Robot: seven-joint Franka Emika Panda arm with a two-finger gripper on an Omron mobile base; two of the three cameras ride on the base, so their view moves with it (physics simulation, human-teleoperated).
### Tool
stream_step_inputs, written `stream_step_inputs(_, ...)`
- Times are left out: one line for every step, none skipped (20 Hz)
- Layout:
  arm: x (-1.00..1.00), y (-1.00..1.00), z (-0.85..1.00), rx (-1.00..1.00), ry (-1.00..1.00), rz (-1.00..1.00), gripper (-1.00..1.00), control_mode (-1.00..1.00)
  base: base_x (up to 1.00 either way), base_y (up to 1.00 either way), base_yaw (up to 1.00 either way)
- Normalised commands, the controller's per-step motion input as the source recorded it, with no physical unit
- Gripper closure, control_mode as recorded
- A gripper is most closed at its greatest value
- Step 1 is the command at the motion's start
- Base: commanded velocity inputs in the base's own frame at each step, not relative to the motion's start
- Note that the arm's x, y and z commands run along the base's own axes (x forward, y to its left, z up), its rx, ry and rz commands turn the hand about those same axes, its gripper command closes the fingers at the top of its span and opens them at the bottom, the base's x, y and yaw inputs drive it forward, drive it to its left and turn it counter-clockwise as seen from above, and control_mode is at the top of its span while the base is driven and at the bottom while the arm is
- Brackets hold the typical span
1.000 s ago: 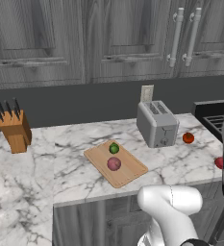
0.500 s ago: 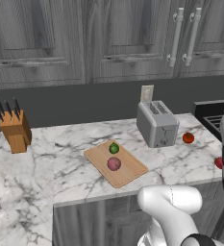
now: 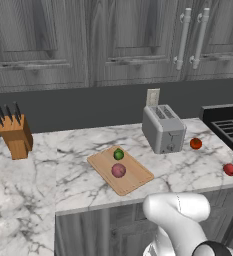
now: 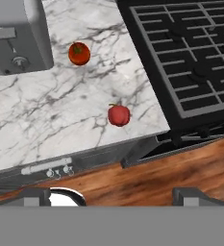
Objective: Place the avocado, onion, tomato, and bell pepper on the cutting board.
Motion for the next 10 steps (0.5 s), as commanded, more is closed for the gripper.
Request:
stream_step_inputs(0.39, 0.00, -0.18, 0.00, 0.05, 0.03, -1.00, -1.00, 0.00, 0.00, 0.00)
stream_step_inputs(0.39, 0.00, -0.20, 0.00, 0.07, 0.02, -1.00, -1.00, 0.00, 0.00, 0.00)
stream_step_inputs(0.41, 0.00, -0.23, 0.00, 0.08, 0.02, -1.00, -1.00, 0.00, 0.00, 0.00)
stream_step_inputs(0.38, 0.00, -0.28, 0.00, 0.09, 0.02, -1.00, -1.00, 0.00, 0.00, 0.00)
stream_step_inputs(0.40, 0.00, -0.29, 0.00, 0.10, 0.02, -1.00, -1.00, 0.00, 0.00, 0.00)
stream_step_inputs(0.39, 0.00, -0.31, 0.00, 0.11, 0.01, -1.00, -1.00, 0.00, 0.00, 0.00)
stream_step_inputs(0.39, 0.00, -0.32, 0.00, 0.11, 0.01, -1.00, -1.00, 0.00, 0.00, 0.00)
stream_step_inputs(0.31, 0.00, -0.32, 0.00, 0.10, 0.01, -1.00, -1.00, 0.00, 0.00, 0.00)
stream_step_inputs(0.26, 0.00, -0.35, 0.00, 0.11, 0.01, -1.00, -1.00, 0.00, 0.00, 0.00)
stream_step_inputs(0.22, -0.01, -0.38, 0.00, 0.10, 0.00, -1.00, -1.00, 0.00, 0.00, 0.00)
